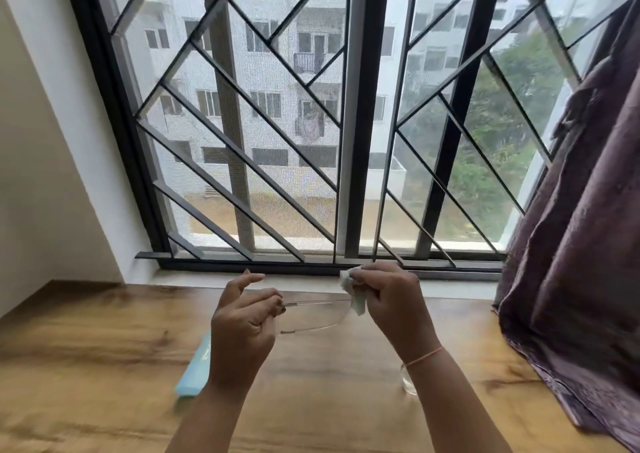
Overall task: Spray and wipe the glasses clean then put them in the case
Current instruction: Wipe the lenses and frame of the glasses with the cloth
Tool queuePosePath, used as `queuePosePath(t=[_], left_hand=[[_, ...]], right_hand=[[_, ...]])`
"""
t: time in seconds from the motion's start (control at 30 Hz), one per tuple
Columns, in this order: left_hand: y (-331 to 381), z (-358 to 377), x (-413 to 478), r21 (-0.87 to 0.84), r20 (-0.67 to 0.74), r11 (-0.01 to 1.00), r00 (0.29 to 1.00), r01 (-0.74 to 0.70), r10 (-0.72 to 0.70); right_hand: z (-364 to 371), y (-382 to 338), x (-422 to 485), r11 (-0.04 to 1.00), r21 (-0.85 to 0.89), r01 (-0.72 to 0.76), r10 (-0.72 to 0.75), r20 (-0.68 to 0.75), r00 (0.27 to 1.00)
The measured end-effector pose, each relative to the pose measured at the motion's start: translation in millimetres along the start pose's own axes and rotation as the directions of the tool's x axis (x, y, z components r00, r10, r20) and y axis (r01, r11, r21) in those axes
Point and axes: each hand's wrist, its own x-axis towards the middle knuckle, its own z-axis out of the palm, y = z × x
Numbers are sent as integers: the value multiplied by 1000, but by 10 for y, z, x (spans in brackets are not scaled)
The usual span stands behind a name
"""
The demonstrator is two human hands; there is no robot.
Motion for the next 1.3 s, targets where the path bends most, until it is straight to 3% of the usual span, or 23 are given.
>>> queuePosePath(t=[0.13,0.23,0.47,0.6,0.67,0.8,0.87,0.93,1.1,1.17,1.3], left_hand=[[88,41,6,-13,-2,999,999,-42,42],[113,35,7,-10,-13,999,999,-53,53],[8,-57,-17,-45,-61,999,998,14,-16],[-95,-61,-86,-84,-61,981,982,176,-181],[-130,-35,-95,-143,-86,911,912,386,-400],[-294,52,-182,-271,-91,623,625,733,-775],[-345,87,-224,-375,-33,445,468,813,-883],[-331,114,-248,-423,26,336,382,841,-924],[-314,164,-268,-442,72,280,345,852,-936],[-325,181,-265,-467,79,266,340,843,-937],[-345,199,-269,-483,90,267,351,834,-932]], right_hand=[[247,-280,-69,989,28,145,-147,139,979],[378,-303,-169,986,46,159,-165,205,965],[166,-9,-234,999,33,32,-35,87,996],[-37,252,-269,987,-141,-78,79,2,997],[-142,352,-310,976,-173,-136,130,-46,990],[-249,448,-508,969,-181,-166,163,-28,986],[-217,525,-686,966,-192,-176,188,48,981],[-139,632,-910,953,-240,-182,225,164,960],[65,847,-1400,879,-294,-375,464,346,816],[114,872,-1500,856,-352,-379,499,369,784],[191,864,-1610,776,-483,-406,617,448,647]])
